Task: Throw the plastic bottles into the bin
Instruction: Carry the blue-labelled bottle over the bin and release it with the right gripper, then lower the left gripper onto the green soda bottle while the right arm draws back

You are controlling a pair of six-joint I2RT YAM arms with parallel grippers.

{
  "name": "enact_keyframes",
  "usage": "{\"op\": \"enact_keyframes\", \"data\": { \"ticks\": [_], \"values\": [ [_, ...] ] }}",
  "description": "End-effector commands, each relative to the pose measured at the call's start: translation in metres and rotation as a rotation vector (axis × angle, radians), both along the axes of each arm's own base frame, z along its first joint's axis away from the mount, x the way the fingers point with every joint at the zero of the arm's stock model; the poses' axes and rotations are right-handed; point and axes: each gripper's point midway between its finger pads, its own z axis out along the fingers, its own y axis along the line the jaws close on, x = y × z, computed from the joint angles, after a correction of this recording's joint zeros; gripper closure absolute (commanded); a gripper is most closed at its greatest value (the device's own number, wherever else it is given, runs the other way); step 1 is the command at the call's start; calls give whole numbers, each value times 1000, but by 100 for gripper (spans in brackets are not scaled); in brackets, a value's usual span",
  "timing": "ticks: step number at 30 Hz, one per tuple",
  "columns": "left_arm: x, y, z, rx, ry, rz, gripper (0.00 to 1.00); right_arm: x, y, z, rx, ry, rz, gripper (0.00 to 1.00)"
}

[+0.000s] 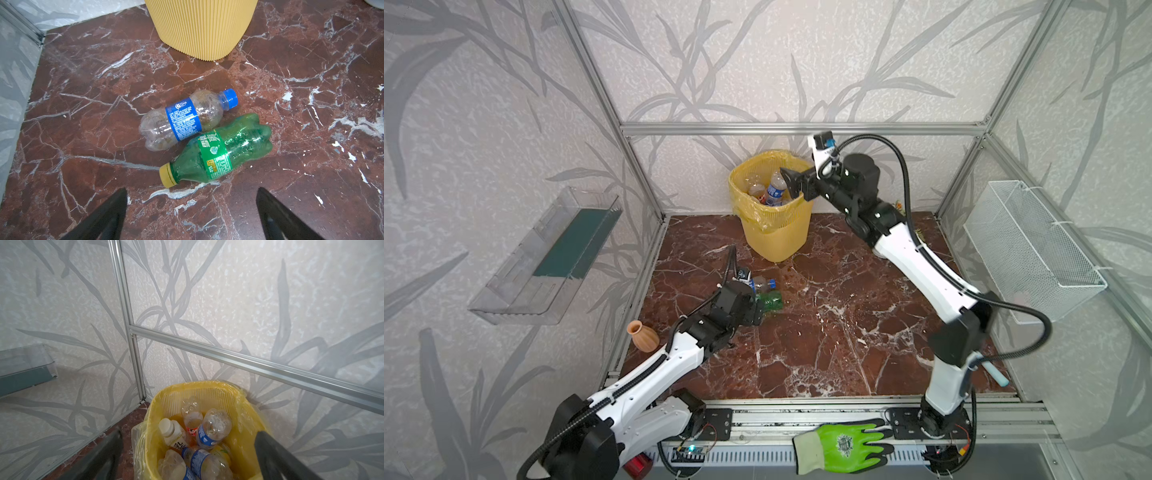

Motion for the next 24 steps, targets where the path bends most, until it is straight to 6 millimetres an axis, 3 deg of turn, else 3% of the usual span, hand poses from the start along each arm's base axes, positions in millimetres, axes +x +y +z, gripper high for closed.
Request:
{"op": "enact_keyframes", "data": {
  "ticks": [1, 9, 13, 18, 24],
  "values": [
    [-2, -13, -6, 58, 59, -85, 8, -28, -33, 6, 170, -153, -30, 1],
    [7, -25, -41, 183, 177, -164, 11, -73, -116, -123, 149, 63, -202, 1],
    [13, -38, -46, 182, 199, -220, 11, -86, -150, -171, 169, 173, -272, 1],
    [17, -45, -58, 213, 239, -258, 13, -100, -174, -208, 151, 257, -324, 1],
    [16, -51, -75, 231, 302, -300, 17, -111, -191, -234, 135, 311, -369, 0]
  ]
}}
